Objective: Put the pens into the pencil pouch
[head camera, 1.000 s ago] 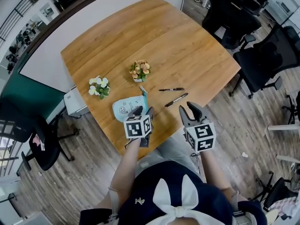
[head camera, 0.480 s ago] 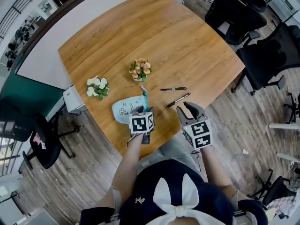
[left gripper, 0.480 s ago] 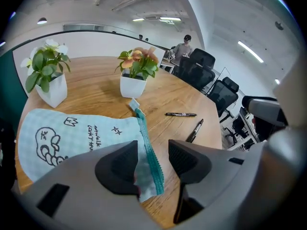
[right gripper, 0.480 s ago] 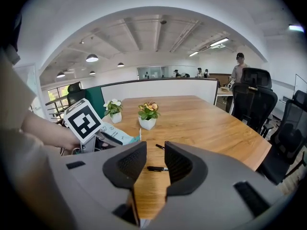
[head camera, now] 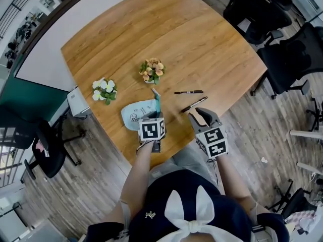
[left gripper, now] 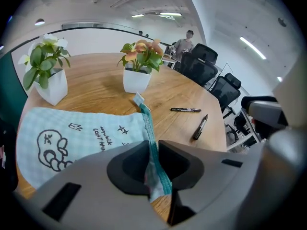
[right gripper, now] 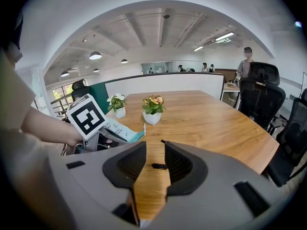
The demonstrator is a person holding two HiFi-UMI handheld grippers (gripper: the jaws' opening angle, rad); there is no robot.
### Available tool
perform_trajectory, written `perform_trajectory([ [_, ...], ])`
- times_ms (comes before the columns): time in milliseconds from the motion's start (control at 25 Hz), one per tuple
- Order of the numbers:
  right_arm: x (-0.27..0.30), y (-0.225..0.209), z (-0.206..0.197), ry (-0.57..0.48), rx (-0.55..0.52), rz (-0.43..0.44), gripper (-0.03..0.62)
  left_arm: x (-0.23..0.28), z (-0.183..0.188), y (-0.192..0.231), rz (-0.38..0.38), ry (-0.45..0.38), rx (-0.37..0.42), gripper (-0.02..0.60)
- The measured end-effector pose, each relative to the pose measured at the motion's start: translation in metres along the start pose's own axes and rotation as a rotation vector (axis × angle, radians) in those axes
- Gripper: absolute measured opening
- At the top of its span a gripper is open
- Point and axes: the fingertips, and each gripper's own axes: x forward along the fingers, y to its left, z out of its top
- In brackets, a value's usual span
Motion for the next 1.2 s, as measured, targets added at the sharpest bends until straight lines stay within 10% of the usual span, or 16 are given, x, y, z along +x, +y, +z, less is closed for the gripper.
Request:
perform_trajectory([
  [1200,0.018,0.017,-0.001,0.042,-0.166,0.083,0.130,-0.105,0.065,-0.001,-0.158,-0.235,-0.098,0.046],
])
